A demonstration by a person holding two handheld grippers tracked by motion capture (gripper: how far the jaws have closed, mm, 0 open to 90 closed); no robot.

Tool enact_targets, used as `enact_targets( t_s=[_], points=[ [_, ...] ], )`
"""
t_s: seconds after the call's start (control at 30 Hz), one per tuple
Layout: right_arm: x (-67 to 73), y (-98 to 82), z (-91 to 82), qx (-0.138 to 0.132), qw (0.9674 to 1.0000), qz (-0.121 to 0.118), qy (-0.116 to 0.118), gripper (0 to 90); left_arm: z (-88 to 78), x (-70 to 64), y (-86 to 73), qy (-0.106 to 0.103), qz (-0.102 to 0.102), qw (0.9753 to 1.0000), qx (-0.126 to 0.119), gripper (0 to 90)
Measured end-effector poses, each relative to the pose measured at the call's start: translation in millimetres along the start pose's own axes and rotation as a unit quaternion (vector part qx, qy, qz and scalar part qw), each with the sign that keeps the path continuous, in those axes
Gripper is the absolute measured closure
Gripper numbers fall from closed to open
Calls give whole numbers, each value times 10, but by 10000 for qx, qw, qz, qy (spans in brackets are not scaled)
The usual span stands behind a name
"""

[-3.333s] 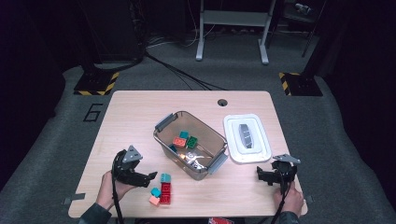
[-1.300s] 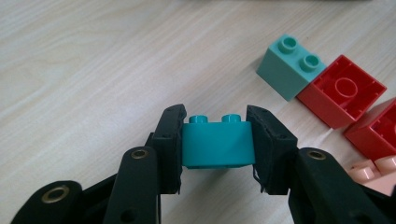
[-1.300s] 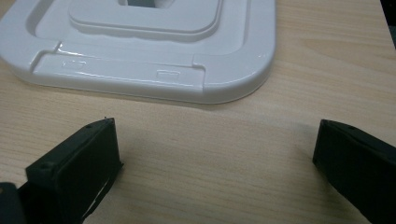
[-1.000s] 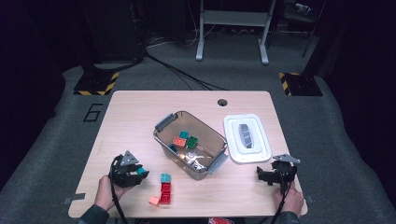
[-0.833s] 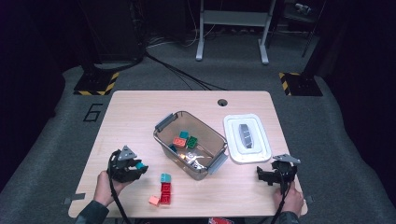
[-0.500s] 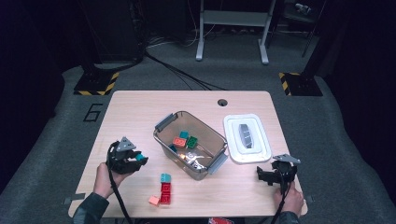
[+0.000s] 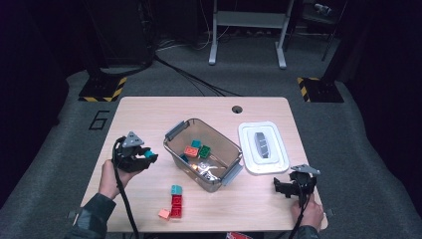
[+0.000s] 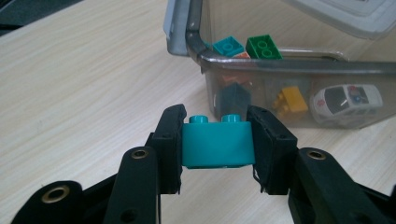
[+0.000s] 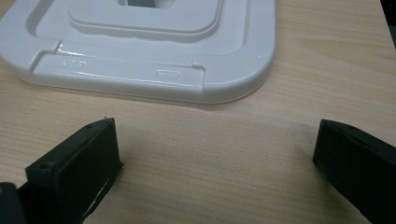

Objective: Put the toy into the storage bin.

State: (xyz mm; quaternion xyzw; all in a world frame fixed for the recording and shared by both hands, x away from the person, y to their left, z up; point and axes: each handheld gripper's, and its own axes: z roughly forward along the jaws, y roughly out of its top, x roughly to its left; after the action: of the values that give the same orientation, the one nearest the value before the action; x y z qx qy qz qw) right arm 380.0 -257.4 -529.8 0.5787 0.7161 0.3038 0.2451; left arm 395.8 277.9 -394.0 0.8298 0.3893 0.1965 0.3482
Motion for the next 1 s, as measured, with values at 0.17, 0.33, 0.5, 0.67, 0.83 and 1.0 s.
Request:
enact_targets(
  t_s=[0.17, 0.33, 0.5, 0.67, 0.83, 1.0],
  points=[
    [0, 0, 0, 0, 10000, 0, 1, 0, -20, 8, 141, 37, 49, 10000, -72, 585],
    [-1, 0, 0, 1, 10000, -1, 0, 0, -35, 13, 297, 67, 146, 9998, -132, 586],
    [0, 0, 0, 0, 10000, -1, 1, 0, -34, 16, 426, 80, 203, 9996, -180, 586],
    [0, 0, 0, 2, 10000, -2, 0, 0, -10, -3, 557, 84, 254, 9994, -240, 586],
    [0, 0, 0, 2, 10000, 0, 0, 0, 16, -22, 678, 81, 318, 9991, -286, 586],
    [0, 0, 0, 0, 10000, -1, 1, 0, 63, -38, 764, 14, 353, 9990, -266, 586]
  ],
)
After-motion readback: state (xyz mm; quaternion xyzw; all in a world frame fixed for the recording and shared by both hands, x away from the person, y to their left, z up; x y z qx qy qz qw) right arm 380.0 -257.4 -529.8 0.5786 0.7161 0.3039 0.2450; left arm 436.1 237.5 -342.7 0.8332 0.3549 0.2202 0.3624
